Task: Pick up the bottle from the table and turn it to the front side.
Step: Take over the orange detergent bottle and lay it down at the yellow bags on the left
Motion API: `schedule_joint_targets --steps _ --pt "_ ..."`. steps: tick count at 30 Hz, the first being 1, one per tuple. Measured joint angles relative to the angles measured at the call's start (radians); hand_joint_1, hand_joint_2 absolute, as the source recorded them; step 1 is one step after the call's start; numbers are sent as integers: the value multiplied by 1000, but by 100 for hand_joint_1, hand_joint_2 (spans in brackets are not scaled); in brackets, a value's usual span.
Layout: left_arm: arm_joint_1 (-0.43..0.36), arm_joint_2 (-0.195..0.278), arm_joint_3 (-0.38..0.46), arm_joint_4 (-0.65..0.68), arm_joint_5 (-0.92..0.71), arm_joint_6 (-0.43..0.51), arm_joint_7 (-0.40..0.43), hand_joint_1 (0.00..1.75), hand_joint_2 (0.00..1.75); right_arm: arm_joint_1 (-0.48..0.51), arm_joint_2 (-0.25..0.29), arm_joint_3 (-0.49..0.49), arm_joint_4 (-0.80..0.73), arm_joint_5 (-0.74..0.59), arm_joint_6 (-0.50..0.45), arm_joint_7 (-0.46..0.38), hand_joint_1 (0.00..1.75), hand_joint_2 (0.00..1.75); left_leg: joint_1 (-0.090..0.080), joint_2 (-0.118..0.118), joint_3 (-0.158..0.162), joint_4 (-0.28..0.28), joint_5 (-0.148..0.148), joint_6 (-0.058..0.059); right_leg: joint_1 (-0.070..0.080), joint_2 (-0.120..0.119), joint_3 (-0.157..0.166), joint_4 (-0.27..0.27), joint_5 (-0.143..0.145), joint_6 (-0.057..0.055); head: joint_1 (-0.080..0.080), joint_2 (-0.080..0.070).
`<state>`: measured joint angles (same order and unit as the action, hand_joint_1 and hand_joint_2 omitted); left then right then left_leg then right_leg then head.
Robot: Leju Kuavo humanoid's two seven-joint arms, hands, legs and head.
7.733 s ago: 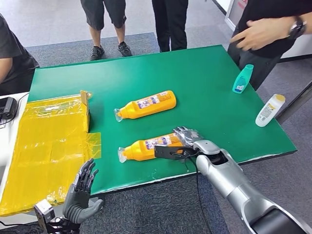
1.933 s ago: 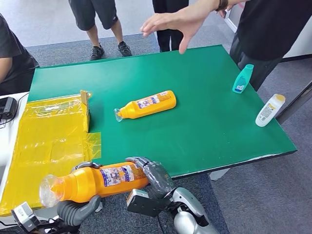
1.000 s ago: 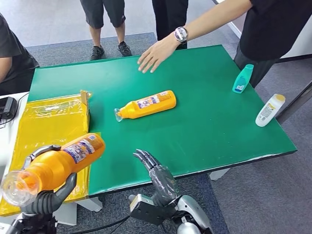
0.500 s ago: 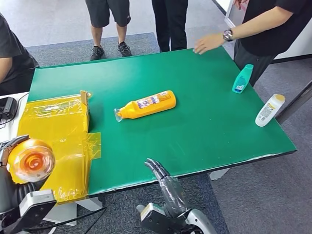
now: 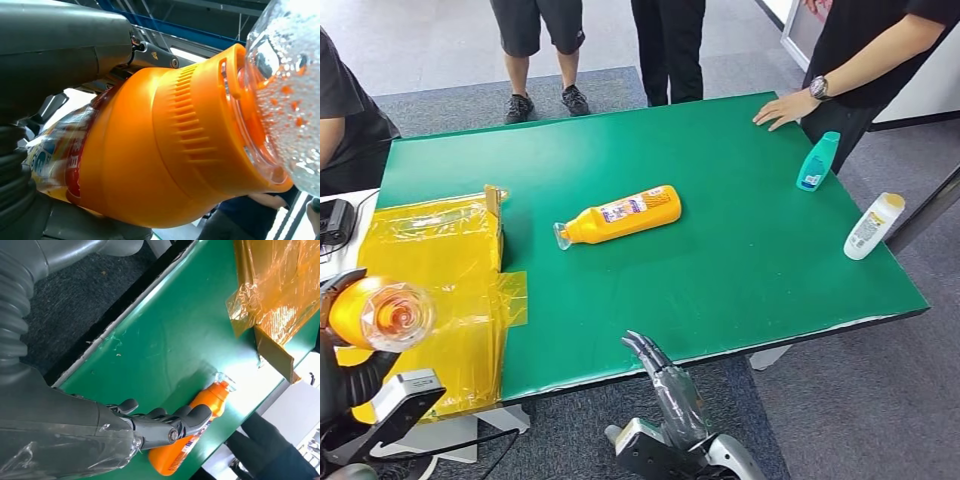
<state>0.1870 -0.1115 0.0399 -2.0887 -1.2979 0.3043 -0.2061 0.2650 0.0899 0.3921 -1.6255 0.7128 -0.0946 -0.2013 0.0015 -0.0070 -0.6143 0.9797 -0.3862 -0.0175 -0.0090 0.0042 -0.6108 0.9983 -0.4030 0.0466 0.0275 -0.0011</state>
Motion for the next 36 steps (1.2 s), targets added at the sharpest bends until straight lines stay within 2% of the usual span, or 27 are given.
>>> schedule_joint_targets --steps 5,11,18,24,30,33,36 --pt "-26 28 4 34 -132 -15 94 152 175 -1 -3 5 1 -22 17 -8 0 175 0 0 0 0 0 0 0 0 0 0 0 0 0 0" --pt "-95 71 33 188 -196 -52 161 146 175 -20 -19 37 19 -54 38 -11 0 175 0 0 0 0 1 0 0 0 0 0 1 -1 0 0" --pt "-138 76 58 358 -239 -78 215 151 175 -41 -53 81 41 -94 35 -4 0 175 0 0 0 0 0 0 0 0 0 0 1 0 0 0" --pt "-161 80 73 435 -262 -79 248 152 175 -52 -75 105 56 -117 31 4 0 175 0 0 0 0 0 0 0 0 -1 0 0 0 0 0" --pt "-210 143 18 510 -270 -103 377 144 175 -73 -91 133 87 -138 39 -2 0 175 0 0 0 0 1 -1 0 0 -1 0 0 -1 0 0" --pt "-237 175 -15 554 -271 -103 392 131 175 -83 -97 146 107 -144 44 -6 0 175 0 0 0 0 1 -1 0 0 -1 0 1 -1 0 0" --pt "-254 195 -35 583 -271 -99 379 127 175 -89 -102 155 123 -149 46 -8 0 175 0 0 0 0 1 -1 0 0 -1 0 1 -1 0 0"
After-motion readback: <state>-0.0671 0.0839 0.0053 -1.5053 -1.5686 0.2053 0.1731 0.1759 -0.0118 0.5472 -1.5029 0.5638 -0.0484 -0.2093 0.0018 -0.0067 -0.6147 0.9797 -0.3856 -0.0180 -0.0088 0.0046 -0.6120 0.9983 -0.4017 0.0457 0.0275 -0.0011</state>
